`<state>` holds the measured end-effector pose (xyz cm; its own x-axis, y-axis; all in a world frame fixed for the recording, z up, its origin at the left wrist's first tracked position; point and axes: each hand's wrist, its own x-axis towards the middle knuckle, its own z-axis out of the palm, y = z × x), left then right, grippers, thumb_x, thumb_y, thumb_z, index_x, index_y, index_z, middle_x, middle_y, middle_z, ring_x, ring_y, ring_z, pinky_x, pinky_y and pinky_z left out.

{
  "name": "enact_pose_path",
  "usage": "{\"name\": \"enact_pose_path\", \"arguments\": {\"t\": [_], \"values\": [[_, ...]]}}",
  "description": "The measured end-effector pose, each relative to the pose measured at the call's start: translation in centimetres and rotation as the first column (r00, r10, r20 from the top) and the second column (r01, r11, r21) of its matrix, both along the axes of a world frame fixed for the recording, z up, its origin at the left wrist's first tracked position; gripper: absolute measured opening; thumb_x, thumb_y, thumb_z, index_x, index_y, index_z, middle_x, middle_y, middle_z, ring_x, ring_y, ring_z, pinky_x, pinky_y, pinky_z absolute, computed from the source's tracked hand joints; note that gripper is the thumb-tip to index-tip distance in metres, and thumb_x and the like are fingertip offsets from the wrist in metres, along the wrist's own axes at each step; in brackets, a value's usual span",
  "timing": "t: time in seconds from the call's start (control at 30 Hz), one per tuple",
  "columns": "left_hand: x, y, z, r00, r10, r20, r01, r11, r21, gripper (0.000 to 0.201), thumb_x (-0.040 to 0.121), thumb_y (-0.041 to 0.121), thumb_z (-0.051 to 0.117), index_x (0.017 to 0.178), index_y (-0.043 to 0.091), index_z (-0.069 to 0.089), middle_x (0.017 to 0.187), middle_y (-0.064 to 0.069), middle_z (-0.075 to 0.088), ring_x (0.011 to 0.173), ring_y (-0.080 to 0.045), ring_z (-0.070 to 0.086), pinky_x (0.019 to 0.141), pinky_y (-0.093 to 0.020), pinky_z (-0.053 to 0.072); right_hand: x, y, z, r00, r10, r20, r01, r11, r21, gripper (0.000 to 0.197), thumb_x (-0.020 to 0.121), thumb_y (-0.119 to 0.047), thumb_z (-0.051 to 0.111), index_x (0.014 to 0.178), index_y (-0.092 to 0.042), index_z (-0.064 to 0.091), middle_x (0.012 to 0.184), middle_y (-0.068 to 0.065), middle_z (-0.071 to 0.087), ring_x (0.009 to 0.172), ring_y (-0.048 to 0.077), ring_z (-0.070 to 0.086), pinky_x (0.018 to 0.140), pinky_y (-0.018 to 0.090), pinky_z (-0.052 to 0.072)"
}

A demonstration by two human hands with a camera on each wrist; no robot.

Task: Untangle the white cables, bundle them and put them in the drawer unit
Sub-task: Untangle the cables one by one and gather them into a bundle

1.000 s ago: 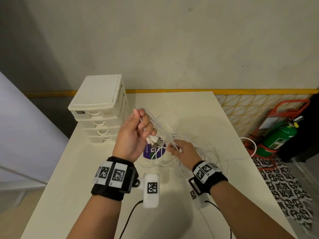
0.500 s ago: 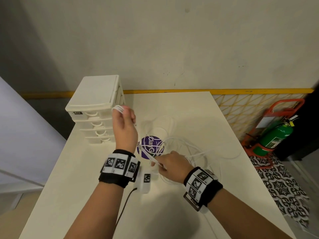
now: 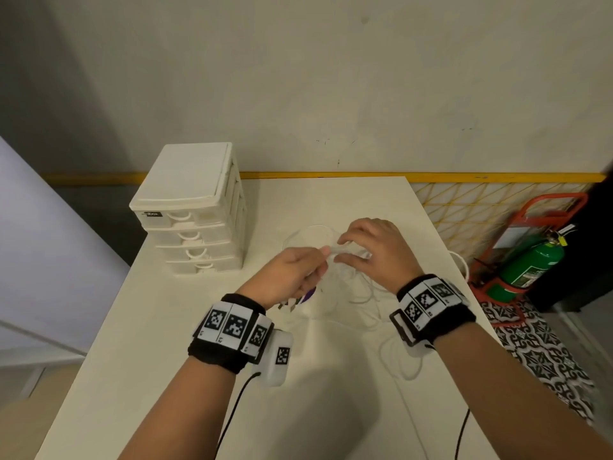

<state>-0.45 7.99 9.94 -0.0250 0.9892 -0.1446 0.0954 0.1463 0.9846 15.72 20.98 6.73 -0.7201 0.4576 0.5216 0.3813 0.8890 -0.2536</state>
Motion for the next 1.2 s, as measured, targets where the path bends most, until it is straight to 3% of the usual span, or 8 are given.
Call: {"name": "enact_pose_path", "arguments": {"t": [0.17,0.37,0.47,0.57,0.73,0.83,1.07,1.2], "values": [[-1.0,0.1,0.2,0.977,0.178,0.121,-0.188,0.979,0.082,0.04,0.098,0.034,0.044,0.061,0.019,0.044,0.044,0.009,0.03,0.04,-0.009,0.018,0.041,-0.018,0.015,-0.5,-0.9,-1.6,0.988,-0.089,-0.124,0.104,0.987,0.12,0.047,0.083,-0.05,0.058,0.116,-0.017,0.063,0.097,0.004,0.061,0.091,0.019,0.053,0.087,0.032,0.039],[-2.0,0.0,0.7,0.894,0.272,0.355,-0.34,0.93,0.142,0.04,0.099,0.031,0.038,0.061,0.02,0.044,0.045,0.01,0.026,0.039,-0.007,0.014,0.043,-0.025,0.007,-1.2,-1.4,-3.1,0.992,-0.064,-0.106,0.075,0.993,0.097,0.031,0.087,-0.048,0.055,0.106,-0.027,0.068,0.1,-0.003,0.063,0.101,0.017,0.054,0.102,0.042,0.033],[-2.8,-0.3,0.6,0.857,0.346,0.382,-0.428,0.891,0.152,0.04,0.1,0.032,0.038,0.061,0.021,0.045,0.044,0.01,0.028,0.038,-0.007,0.017,0.04,-0.023,0.011,-1.0,-1.5,-3.5,0.988,0.046,-0.148,-0.046,0.999,0.003,0.031,0.09,-0.042,0.054,0.106,-0.021,0.069,0.098,-0.001,0.065,0.1,0.016,0.055,0.094,0.03,0.04],[-4.6,-0.7,0.4,0.781,0.432,0.451,-0.539,0.831,0.138,0.039,0.101,0.032,0.036,0.064,0.021,0.044,0.045,0.01,0.027,0.038,-0.007,0.019,0.039,-0.022,0.013,0.1,-1.4,-3.6,0.964,-0.033,-0.264,-0.022,0.98,-0.2,0.036,0.086,-0.04,0.053,0.099,-0.012,0.072,0.09,0.003,0.07,0.089,0.015,0.059,0.083,0.018,0.043],[-5.5,-1.8,-0.4,0.816,0.535,0.219,-0.571,0.804,0.163,0.036,0.1,0.031,0.04,0.066,0.018,0.043,0.046,0.008,0.029,0.039,-0.009,0.022,0.04,-0.023,0.017,1.5,-0.7,-3.3,0.912,-0.288,-0.293,0.124,0.873,-0.472,0.017,0.093,-0.023,0.054,0.095,-0.019,0.07,0.07,-0.005,0.064,0.068,0.007,0.058,0.065,0.014,0.045],[-4.7,-1.7,-1.5,0.795,0.565,0.22,-0.594,0.799,0.092,0.036,0.099,0.031,0.043,0.067,0.017,0.044,0.045,0.008,0.029,0.038,-0.009,0.022,0.037,-0.019,0.017,1.3,-0.5,-3.3,0.877,-0.371,-0.306,0.161,0.825,-0.542,0.016,0.092,-0.016,0.054,0.099,-0.02,0.068,0.068,-0.012,0.062,0.067,-0.002,0.059,0.067,0.011,0.045],[-1.1,-0.8,-2.1,0.872,0.489,-0.034,-0.484,0.869,0.107,0.03,0.091,0.033,0.058,0.081,0.005,0.065,0.04,0.008,0.048,0.034,-0.003,0.04,0.038,-0.014,0.033,-1.1,-1.8,-2.1,0.945,-0.128,-0.301,-0.039,0.87,-0.491,0.013,0.089,-0.015,0.059,0.095,-0.017,0.071,0.091,0.0,0.069,0.086,0.014,0.063,0.079,0.023,0.048],[-0.1,-0.2,-2.7,0.891,0.444,-0.099,-0.428,0.892,0.145,0.037,0.075,0.03,0.079,0.081,-0.004,0.067,0.068,-0.014,0.069,0.058,-0.013,0.057,0.056,-0.024,0.044,-2.1,-2.6,-1.8,0.943,-0.06,-0.329,-0.118,0.861,-0.494,0.021,0.086,-0.006,0.056,0.097,-0.018,0.07,0.091,0.001,0.068,0.084,0.015,0.063,0.075,0.025,0.05]]}}
